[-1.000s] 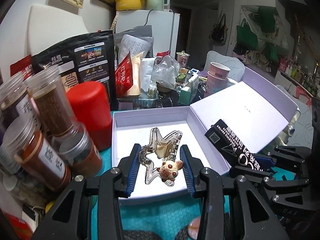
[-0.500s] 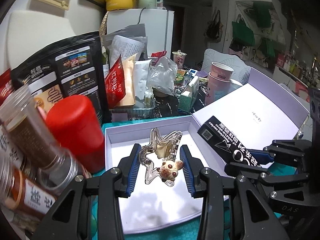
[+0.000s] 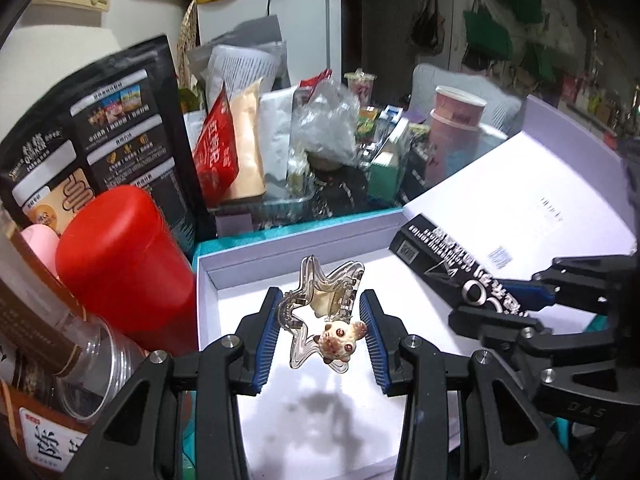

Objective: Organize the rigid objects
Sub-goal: 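Carry the star clip and PUCO box into the white box with both grippers, then open both grippers to release the clip and PUCO box inside the box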

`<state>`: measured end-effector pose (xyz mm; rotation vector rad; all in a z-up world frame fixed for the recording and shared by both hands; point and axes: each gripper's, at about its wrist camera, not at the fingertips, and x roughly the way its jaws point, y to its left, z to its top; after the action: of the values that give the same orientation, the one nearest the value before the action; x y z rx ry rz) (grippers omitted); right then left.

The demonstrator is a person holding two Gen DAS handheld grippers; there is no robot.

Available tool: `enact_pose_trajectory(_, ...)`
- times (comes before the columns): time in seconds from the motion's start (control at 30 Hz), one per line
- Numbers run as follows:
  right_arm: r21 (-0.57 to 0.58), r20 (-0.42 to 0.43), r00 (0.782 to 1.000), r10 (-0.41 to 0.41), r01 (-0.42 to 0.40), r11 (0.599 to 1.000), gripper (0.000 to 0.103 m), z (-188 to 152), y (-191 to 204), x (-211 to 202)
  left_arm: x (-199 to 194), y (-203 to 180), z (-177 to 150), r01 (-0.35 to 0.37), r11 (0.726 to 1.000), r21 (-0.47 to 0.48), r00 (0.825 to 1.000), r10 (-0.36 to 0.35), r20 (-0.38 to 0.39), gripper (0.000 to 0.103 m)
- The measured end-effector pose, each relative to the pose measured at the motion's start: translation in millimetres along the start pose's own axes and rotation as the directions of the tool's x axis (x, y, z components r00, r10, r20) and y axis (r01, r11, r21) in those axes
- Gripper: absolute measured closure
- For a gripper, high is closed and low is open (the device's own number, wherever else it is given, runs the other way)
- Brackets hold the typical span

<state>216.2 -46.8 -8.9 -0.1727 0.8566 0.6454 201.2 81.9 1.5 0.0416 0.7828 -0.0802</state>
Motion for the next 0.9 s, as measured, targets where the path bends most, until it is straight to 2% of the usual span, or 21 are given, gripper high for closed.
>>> enact_pose_trajectory(0.2, 0.012, -0.045, 0.999, -0.008, 0.008, 1.000, 0.078, 0, -3, 18, 24, 6, -1, -0.010, 1.000, -0.011, 0.998, 0.010, -0.062, 0.064)
enact_pose_trajectory(0.37, 0.009, -0.113, 0.994, -0.002, 0.003, 1.000, 0.078, 0, -4, 36, 38, 7, -5, -0.036, 0.999, 0.000, 0.994, 0.036, -0.103, 0.064)
enact_pose_trajectory(0.73, -0.012, -0.200, 0.980, -0.014, 0.011, 1.000, 0.078, -4, 3, 64, 72, 13, -17, -0.031, 0.999, -0.032, 0.973, 0.022, -0.231, 0.064)
enact_pose_trajectory(0.9, -0.013, -0.219, 0.975, -0.020, 0.018, 1.000, 0.078, -5, 5, 73, 78, 14, -20, -0.032, 0.999, -0.037, 0.966, 0.022, -0.256, 0.064)
